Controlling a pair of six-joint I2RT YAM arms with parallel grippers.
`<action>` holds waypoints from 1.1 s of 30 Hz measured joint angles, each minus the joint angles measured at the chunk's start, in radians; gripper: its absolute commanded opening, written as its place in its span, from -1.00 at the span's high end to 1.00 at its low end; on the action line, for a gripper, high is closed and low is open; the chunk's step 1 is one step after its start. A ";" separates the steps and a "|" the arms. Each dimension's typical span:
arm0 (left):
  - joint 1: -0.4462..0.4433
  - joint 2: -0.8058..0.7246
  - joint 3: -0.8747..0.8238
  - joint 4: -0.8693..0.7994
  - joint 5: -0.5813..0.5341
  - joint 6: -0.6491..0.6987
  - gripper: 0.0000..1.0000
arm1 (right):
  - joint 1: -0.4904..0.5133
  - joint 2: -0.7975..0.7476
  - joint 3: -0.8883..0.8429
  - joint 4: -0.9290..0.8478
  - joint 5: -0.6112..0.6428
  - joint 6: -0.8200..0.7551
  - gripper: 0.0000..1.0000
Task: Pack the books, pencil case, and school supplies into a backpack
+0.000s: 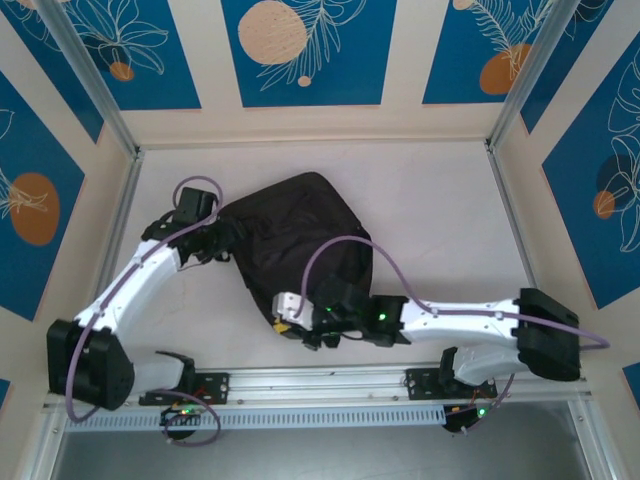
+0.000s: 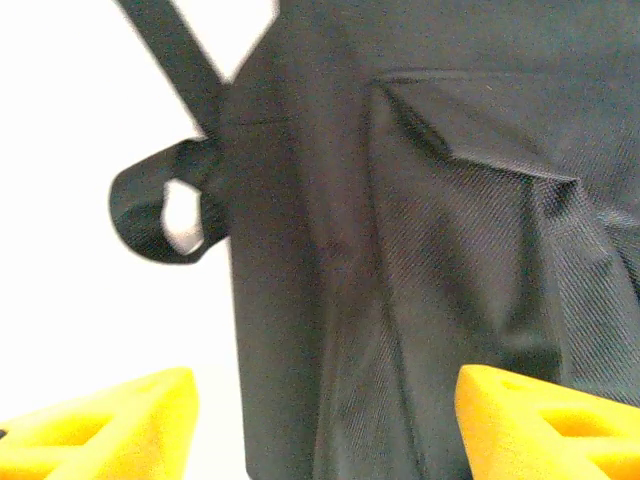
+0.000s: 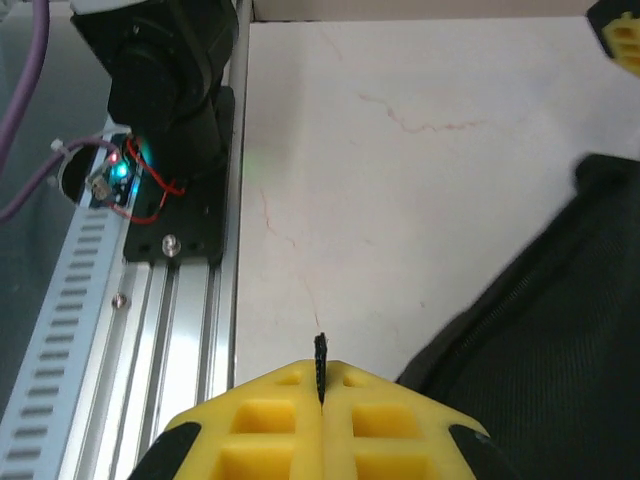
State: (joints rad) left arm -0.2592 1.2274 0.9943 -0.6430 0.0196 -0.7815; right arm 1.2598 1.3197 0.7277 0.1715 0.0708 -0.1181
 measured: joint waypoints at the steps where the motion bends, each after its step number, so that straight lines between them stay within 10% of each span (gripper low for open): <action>1: 0.000 -0.044 -0.006 -0.002 0.005 0.005 -0.34 | 0.007 0.032 0.020 0.016 0.008 0.010 1.00; 9: -0.001 -0.349 -0.202 -0.002 0.188 -0.030 -0.23 | 0.013 0.129 0.069 0.098 0.059 0.047 1.00; 24: -0.077 -0.391 -0.385 0.055 0.340 -0.145 -0.06 | -0.021 0.117 0.048 0.123 0.064 0.085 1.00; 33: -0.141 -0.362 -0.413 0.120 0.306 -0.180 0.84 | -0.044 0.082 0.006 0.140 0.061 0.118 1.00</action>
State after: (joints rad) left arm -0.4000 0.8650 0.5816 -0.5232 0.3260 -0.9619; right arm 1.2156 1.4021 0.7341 0.3119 0.1322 0.0002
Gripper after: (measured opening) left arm 0.193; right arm 0.048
